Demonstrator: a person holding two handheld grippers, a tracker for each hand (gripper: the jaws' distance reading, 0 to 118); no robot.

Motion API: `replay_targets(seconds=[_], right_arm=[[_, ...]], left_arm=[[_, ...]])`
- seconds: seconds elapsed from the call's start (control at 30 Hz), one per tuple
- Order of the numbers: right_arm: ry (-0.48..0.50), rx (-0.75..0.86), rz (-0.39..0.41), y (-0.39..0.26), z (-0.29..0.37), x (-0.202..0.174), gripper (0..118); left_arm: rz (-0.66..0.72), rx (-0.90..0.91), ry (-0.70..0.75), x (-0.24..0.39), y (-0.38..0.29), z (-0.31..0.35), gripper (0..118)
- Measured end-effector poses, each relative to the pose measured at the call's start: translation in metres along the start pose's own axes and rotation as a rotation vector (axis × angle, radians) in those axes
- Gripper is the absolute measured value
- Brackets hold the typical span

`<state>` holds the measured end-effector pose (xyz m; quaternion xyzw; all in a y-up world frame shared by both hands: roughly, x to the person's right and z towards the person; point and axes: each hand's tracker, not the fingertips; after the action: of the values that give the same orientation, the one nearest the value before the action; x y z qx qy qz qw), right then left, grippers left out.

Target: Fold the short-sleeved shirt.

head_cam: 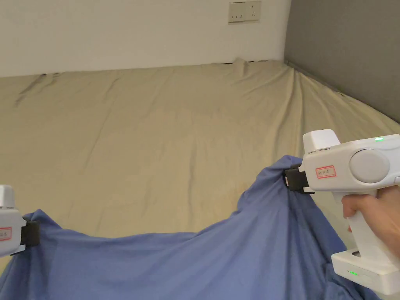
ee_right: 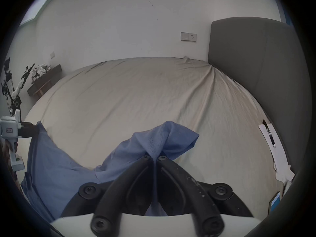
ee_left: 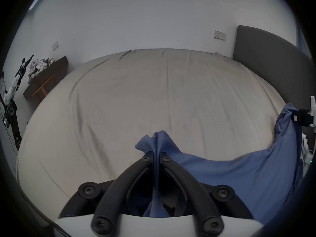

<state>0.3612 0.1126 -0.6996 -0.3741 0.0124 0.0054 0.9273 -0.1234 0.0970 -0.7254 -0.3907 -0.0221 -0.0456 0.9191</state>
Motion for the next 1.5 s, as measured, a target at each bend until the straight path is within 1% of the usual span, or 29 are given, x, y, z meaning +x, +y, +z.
replay_targets(seconds=[0.07,0.13,0.2,0.3,0.37,0.43,0.47,0.57,0.6,0.67,0.7,0.73,0.83,0.9,0.93,0.97,1.03,1.1,1.13,1.17,1.23,1.27,1.37,1.5], right_arm=[[-0.006,0.010,0.013,-0.004,0.002,0.002,4],[0.013,0.011,-0.012,-0.011,0.010,0.008,4],[0.029,0.033,-0.047,-0.021,0.026,0.013,4],[0.059,0.071,-0.048,-0.039,0.058,0.018,4],[0.102,0.109,-0.092,-0.057,0.087,0.021,4],[0.109,0.144,-0.109,-0.077,0.117,0.020,4],[0.113,0.144,-0.105,-0.087,0.131,0.019,4],[0.088,0.173,-0.087,-0.120,0.165,0.008,4],[0.064,0.194,-0.078,-0.133,0.175,0.001,4],[0.017,0.218,-0.039,-0.159,0.193,-0.014,4],[-0.012,0.237,-0.034,-0.172,0.200,-0.022,4],[-0.009,0.244,-0.023,-0.183,0.207,-0.028,4],[0.015,0.286,-0.049,-0.211,0.230,-0.035,4],[0.009,0.300,-0.076,-0.227,0.234,-0.029,4],[0.011,0.307,-0.088,-0.235,0.237,-0.026,4],[0.010,0.305,-0.081,-0.241,0.239,-0.025,4],[-0.029,0.287,-0.072,-0.254,0.238,-0.023,4],[-0.015,0.271,-0.092,-0.267,0.236,-0.022,4],[-0.012,0.267,-0.096,-0.274,0.233,-0.023,4],[-0.029,0.259,-0.104,-0.280,0.231,-0.026,4],[-0.057,0.230,-0.081,-0.293,0.225,-0.031,4],[-0.071,0.216,-0.063,-0.297,0.220,-0.030,4],[-0.083,0.209,-0.053,-0.304,0.214,-0.032,4],[-0.085,0.213,-0.065,-0.301,0.212,-0.030,4]], left_arm=[[-0.055,0.012,0.014,0.002,0.000,0.006,5],[-0.089,0.038,0.010,0.003,-0.004,0.016,5],[-0.089,0.052,0.007,-0.001,-0.009,0.032,5],[-0.058,0.094,-0.013,-0.014,-0.019,0.063,5],[-0.041,0.104,-0.015,-0.023,-0.030,0.086,5],[-0.050,0.085,-0.027,-0.028,-0.043,0.110,5],[-0.053,0.086,-0.033,-0.029,-0.053,0.123,5],[-0.076,0.119,-0.013,-0.025,-0.084,0.158,5],[-0.097,0.154,-0.004,-0.022,-0.097,0.170,5],[-0.093,0.188,0.021,-0.015,-0.119,0.186,5],[-0.084,0.190,0.034,-0.012,-0.132,0.193,5],[-0.056,0.199,0.020,-0.012,-0.144,0.200,5],[0.011,0.177,-0.014,-0.017,-0.175,0.218,5],[0.074,0.163,-0.022,-0.024,-0.194,0.228,5],[0.080,0.158,-0.032,-0.029,-0.205,0.234,5],[0.097,0.171,-0.030,-0.032,-0.215,0.238,5],[0.143,0.168,-0.033,-0.036,-0.233,0.245,5],[0.176,0.155,-0.043,-0.038,-0.246,0.245,5],[0.162,0.152,-0.048,-0.036,-0.252,0.243,5],[0.153,0.135,-0.032,-0.032,-0.255,0.241,5],[0.126,0.125,-0.018,-0.024,-0.263,0.235,5],[0.126,0.111,-0.005,-0.022,-0.265,0.232,5],[0.140,0.077,0.007,-0.017,-0.271,0.223,5],[0.145,0.056,-0.001,-0.019,-0.277,0.220,5]])
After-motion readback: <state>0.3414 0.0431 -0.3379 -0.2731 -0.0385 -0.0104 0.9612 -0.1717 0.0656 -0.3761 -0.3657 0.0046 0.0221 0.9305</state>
